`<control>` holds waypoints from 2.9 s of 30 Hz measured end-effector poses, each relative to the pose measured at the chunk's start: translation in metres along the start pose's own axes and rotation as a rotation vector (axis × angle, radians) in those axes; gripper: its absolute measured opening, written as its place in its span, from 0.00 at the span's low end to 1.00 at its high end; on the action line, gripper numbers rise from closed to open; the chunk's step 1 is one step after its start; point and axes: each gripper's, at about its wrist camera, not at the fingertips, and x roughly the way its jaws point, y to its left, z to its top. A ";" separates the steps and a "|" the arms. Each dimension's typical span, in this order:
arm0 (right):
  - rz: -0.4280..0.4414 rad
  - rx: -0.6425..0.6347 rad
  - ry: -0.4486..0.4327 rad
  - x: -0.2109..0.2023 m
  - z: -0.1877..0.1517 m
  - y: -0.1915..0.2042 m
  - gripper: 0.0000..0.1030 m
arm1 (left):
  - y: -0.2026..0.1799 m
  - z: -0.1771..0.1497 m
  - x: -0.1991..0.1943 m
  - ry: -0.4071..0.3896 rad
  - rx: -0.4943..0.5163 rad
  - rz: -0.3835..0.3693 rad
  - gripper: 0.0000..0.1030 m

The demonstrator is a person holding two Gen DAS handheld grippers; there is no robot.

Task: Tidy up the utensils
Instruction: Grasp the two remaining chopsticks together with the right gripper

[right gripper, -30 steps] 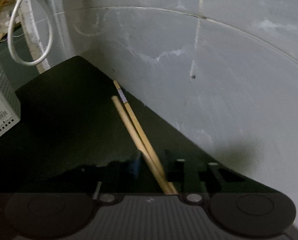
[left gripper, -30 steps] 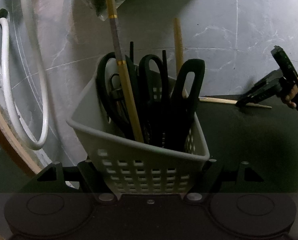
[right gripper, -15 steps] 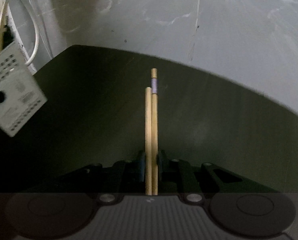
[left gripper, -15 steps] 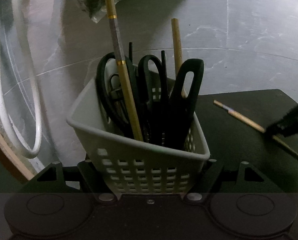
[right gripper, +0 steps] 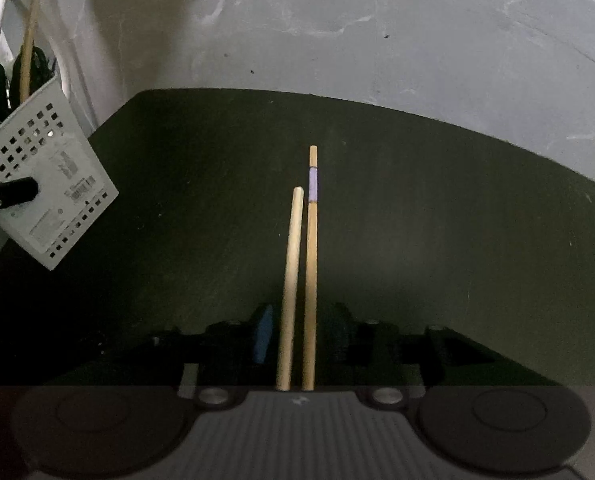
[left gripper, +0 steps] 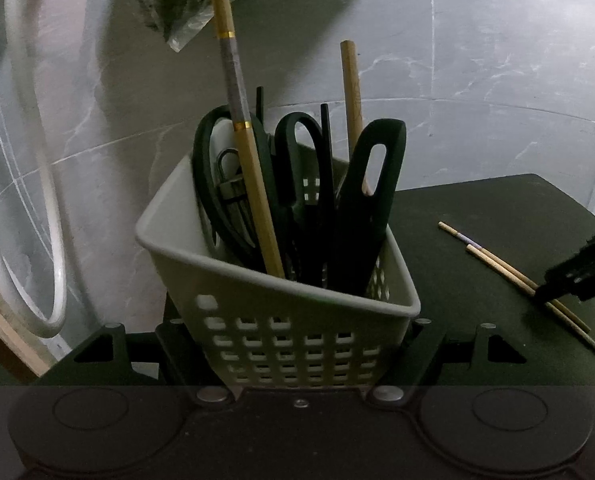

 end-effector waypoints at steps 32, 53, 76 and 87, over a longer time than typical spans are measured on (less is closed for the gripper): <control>-0.026 -0.044 0.130 0.023 0.028 0.021 0.19 | 0.002 -0.003 0.002 -0.010 0.005 -0.023 0.75; -0.015 -0.025 0.121 0.023 0.028 0.020 0.14 | 0.002 -0.003 0.002 -0.011 0.000 -0.023 0.75; -0.020 -0.012 0.101 0.021 0.023 0.021 0.14 | 0.002 -0.003 0.002 -0.010 -0.001 -0.022 0.75; 0.071 0.148 0.027 0.015 0.014 0.009 0.13 | 0.002 -0.003 0.002 -0.010 -0.001 -0.022 0.75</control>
